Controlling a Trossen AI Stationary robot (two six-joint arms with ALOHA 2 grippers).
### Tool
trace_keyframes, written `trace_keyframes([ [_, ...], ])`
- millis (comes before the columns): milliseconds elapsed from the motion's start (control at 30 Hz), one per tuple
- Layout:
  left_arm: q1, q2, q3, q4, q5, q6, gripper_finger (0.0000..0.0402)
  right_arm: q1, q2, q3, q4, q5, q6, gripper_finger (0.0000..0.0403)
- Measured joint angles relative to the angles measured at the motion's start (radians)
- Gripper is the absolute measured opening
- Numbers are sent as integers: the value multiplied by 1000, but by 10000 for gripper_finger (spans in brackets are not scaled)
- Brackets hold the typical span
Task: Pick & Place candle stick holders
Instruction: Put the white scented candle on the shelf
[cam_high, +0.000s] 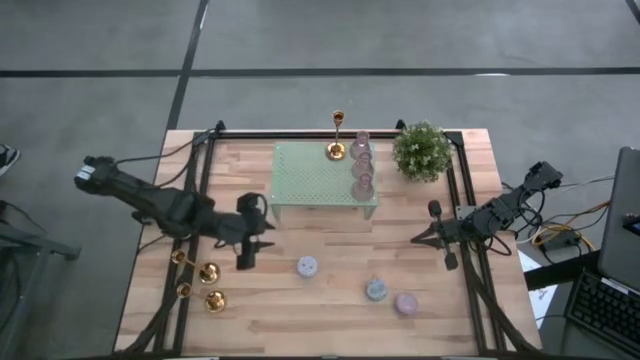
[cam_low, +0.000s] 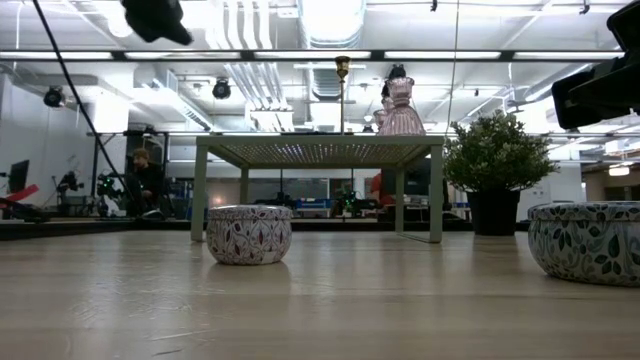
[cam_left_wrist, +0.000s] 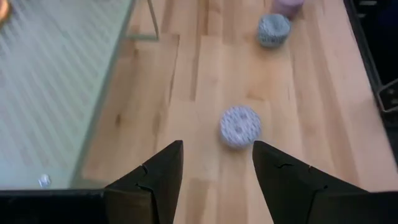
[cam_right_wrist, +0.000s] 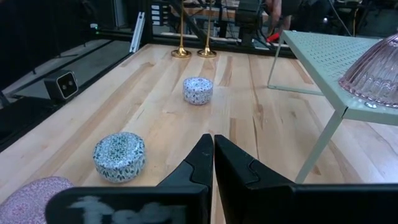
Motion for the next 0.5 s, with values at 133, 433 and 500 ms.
trace_keyframes([
  [133,-22,-14,0,-34,-1,-67,197,0,0,0,0,0,-1,8],
  [433,-23,-3,-21,42,-10,-75,197,0,0,0,0,0,-1,8],
  [500,-23,22,-49,130,9,-66,197,0,0,0,0,0,0,8],
])
